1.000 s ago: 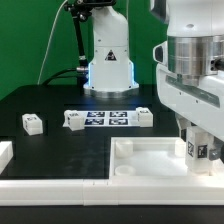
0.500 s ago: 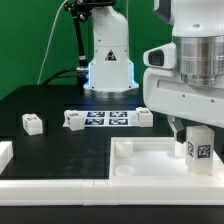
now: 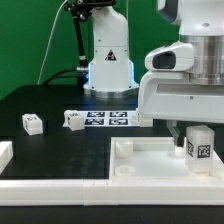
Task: Assemble one leg
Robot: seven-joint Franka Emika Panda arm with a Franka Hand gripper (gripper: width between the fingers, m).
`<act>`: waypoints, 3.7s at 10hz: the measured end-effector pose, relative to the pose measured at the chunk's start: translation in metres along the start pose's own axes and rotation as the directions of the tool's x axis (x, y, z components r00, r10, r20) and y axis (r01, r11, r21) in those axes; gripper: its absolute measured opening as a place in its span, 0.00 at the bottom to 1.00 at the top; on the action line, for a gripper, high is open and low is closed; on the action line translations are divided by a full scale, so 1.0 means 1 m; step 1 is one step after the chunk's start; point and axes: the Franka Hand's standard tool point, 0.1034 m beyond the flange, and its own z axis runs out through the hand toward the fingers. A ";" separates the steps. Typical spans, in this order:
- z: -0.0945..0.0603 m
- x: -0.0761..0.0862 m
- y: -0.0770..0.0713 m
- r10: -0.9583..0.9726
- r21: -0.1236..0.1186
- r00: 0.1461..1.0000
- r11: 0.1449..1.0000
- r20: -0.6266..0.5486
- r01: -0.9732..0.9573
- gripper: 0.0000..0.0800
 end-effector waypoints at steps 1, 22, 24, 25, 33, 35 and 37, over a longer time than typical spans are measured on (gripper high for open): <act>-0.001 0.001 0.002 -0.094 -0.001 0.996 0.996 -0.004 0.094 0.81; 0.003 0.001 0.011 0.895 -0.013 0.445 0.446 0.031 -0.895 0.46; 0.003 0.001 0.011 0.879 -0.012 0.476 0.477 0.031 -0.879 0.64; 0.003 0.000 0.010 0.878 -0.012 0.478 0.478 0.031 -0.878 0.78; 0.004 -0.004 0.007 0.227 -0.031 0.974 0.974 0.022 -0.226 0.81; 0.004 -0.002 0.010 0.064 -0.028 0.998 0.998 0.026 -0.063 0.81; 0.004 -0.002 0.011 -0.089 -0.024 0.996 0.996 0.030 0.090 0.81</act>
Offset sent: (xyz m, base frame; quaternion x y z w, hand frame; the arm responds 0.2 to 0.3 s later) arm 0.0000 0.0000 0.0000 0.0000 0.0000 -0.2377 0.9713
